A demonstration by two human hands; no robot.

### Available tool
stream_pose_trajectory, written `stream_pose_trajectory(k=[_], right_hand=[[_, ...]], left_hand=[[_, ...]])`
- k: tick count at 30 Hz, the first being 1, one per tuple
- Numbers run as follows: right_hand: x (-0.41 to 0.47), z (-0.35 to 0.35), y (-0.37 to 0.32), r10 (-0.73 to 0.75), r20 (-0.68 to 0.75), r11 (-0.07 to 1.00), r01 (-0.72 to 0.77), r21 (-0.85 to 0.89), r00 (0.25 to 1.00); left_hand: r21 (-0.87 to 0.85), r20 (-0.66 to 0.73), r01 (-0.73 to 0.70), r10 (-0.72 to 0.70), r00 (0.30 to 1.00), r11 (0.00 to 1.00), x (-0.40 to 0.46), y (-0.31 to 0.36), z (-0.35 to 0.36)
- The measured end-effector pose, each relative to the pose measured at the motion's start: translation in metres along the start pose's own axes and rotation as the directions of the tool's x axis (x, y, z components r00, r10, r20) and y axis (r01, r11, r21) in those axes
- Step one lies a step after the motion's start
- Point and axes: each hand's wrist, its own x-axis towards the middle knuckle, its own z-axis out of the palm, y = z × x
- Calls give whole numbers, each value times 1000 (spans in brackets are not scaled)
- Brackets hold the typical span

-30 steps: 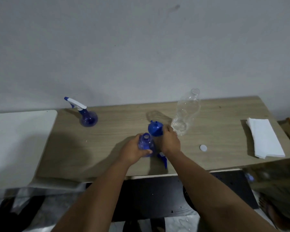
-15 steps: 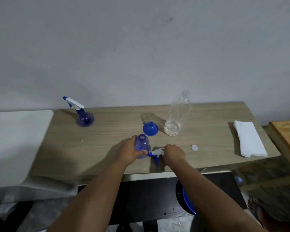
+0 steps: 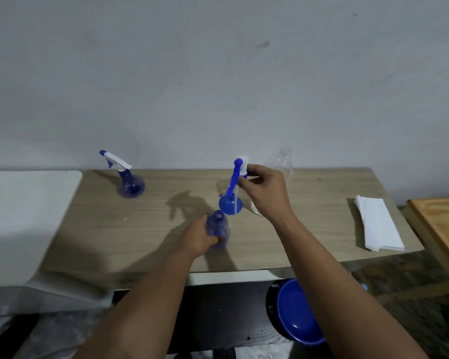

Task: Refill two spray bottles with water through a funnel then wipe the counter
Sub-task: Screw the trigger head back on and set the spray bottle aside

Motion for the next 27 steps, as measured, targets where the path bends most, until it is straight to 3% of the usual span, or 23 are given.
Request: stream_pose_trajectory(k=[4, 14, 18, 27], right_hand=[[-5, 14, -15, -45, 1, 995, 44, 91, 999], [-8, 27, -9, -30, -67, 996, 35, 79, 997], [1, 25, -17, -65, -84, 994, 72, 78, 994], [-8, 43, 69, 51, 163, 998, -45, -37, 985]], left_hand=[[73, -4, 27, -27, 1000, 997, 1, 3, 0], [-39, 55, 75, -73, 996, 996, 0, 8, -1], [28, 40, 27, -28, 999, 999, 2, 3, -1], [19, 29, 21, -22, 999, 1000, -6, 8, -3]])
